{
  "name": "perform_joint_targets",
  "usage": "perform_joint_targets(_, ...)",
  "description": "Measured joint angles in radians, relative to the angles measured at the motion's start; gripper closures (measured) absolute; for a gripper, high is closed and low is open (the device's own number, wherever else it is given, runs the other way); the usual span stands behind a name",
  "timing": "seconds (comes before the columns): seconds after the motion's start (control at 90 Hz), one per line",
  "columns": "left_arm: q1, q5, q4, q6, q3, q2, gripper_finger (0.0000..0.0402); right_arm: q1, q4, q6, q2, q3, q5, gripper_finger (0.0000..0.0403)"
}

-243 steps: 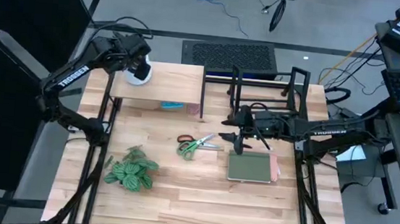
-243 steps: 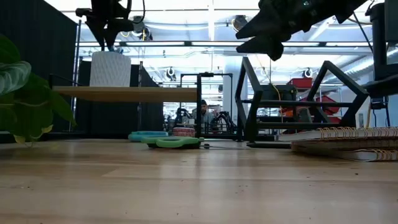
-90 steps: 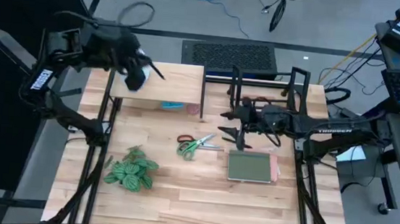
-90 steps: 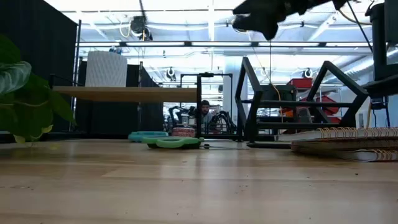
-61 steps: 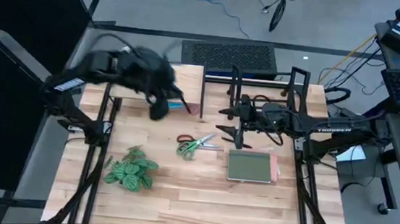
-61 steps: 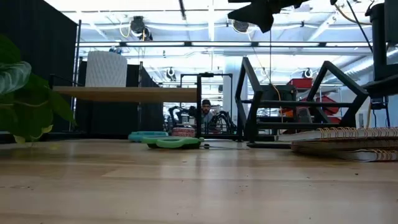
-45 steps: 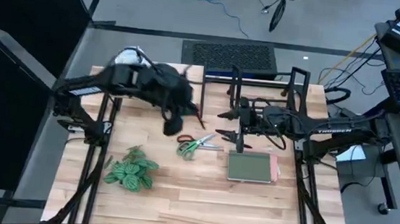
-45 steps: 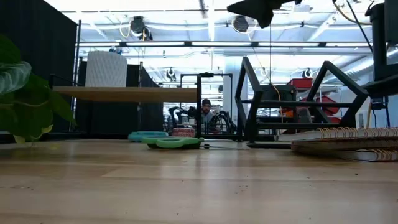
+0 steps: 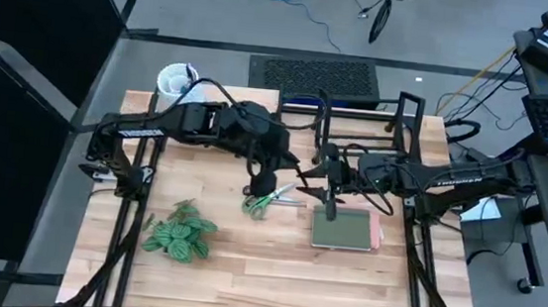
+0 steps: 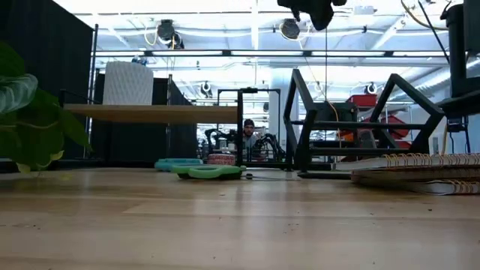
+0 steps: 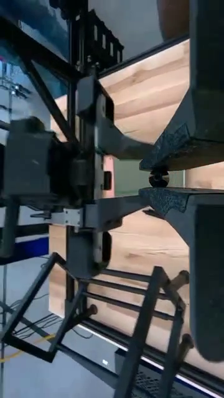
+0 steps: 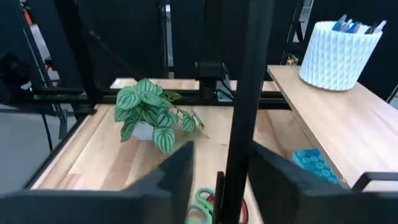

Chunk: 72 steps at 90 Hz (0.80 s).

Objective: Stock shelves
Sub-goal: Remove the black pen from the white pen holder

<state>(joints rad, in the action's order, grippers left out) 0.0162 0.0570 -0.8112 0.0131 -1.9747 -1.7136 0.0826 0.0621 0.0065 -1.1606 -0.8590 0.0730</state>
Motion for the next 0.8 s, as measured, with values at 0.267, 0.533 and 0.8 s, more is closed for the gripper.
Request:
perform_joint_targets(0.267,0.003,0.004,-0.066,0.027,0.002,-0.007,0.036,-0.009,-0.175,-0.024,0.01,-0.007,0.04,0.0381)
perform_joint_targets(0.533,-0.003,-0.086,-0.345,-0.031,0.005,-0.003,0.0285,-0.051,-0.536,0.026,-0.058,0.016,0.064,0.0387)
perform_joint_targets(0.8,-0.066,-0.188,-0.347,-0.032,0.143,0.032,0.0277,-0.078,-0.566,0.049,-0.222,0.111,0.095,0.0387)
